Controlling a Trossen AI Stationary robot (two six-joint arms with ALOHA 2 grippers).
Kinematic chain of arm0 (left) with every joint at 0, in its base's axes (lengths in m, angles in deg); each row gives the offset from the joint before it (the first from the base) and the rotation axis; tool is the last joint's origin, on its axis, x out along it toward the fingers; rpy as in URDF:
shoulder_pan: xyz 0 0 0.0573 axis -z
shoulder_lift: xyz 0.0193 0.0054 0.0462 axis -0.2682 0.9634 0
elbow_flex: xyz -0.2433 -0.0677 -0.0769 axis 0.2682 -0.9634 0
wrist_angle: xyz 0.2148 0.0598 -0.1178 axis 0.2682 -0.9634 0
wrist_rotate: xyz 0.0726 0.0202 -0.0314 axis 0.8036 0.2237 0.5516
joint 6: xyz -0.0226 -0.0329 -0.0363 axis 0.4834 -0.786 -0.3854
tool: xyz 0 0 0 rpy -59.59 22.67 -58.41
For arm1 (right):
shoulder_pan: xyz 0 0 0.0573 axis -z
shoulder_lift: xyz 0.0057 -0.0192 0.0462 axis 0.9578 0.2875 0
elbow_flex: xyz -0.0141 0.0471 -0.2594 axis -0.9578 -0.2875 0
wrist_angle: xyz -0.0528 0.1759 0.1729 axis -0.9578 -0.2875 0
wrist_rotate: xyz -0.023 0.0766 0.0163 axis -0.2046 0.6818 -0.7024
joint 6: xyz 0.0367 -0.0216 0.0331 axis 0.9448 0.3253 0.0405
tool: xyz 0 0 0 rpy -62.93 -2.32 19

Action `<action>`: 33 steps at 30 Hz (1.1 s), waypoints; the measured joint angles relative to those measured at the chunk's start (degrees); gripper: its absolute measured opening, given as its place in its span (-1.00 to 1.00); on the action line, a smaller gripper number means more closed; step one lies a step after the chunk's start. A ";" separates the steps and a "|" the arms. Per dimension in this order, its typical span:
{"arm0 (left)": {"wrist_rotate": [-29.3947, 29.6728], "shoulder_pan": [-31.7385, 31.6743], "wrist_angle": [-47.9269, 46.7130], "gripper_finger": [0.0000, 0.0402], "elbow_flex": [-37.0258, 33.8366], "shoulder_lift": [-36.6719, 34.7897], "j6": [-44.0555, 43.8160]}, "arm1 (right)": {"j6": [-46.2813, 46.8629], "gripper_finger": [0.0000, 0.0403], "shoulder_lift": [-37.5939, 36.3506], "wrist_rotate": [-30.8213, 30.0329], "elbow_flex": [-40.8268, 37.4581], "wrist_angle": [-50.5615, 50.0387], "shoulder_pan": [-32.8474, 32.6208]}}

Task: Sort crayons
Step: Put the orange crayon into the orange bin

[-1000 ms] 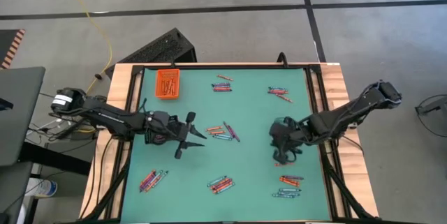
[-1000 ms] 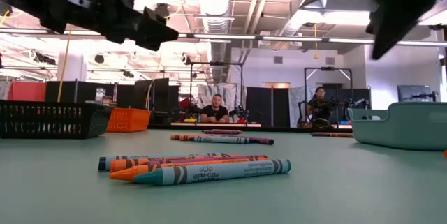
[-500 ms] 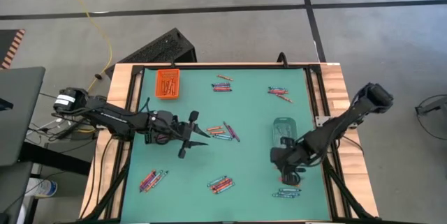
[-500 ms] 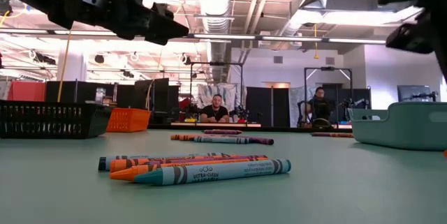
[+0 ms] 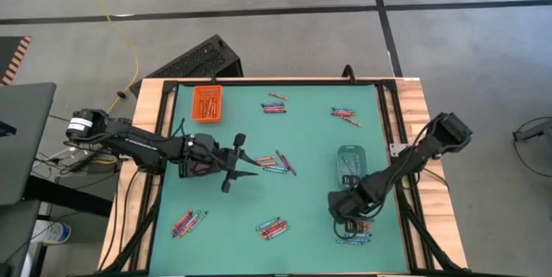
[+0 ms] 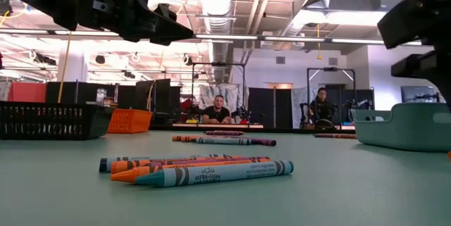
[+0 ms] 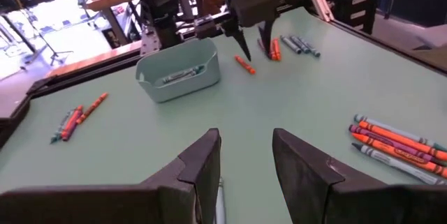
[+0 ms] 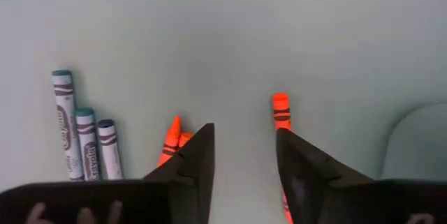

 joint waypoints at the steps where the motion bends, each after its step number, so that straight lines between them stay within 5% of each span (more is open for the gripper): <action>1: -0.58 -0.17 0.04 -0.39 0.02 0.00 -0.29 | -0.05 -0.19 -0.21 -0.22 0.17 -0.37 0.00; 14: -1.62 -0.35 -0.09 -0.39 0.02 -0.02 -1.05 | -8.42 -0.20 8.64 -2.64 0.80 -1.73 -0.27; 25: -1.62 -0.37 -0.02 -0.39 0.02 -0.04 -1.05 | -13.88 -0.93 6.11 -2.21 0.30 -0.25 0.38; 33: -4.83 -0.37 -0.18 -0.39 0.02 -0.04 -1.10 | -19.73 -0.98 -2.26 -18.03 0.19 7.88 0.95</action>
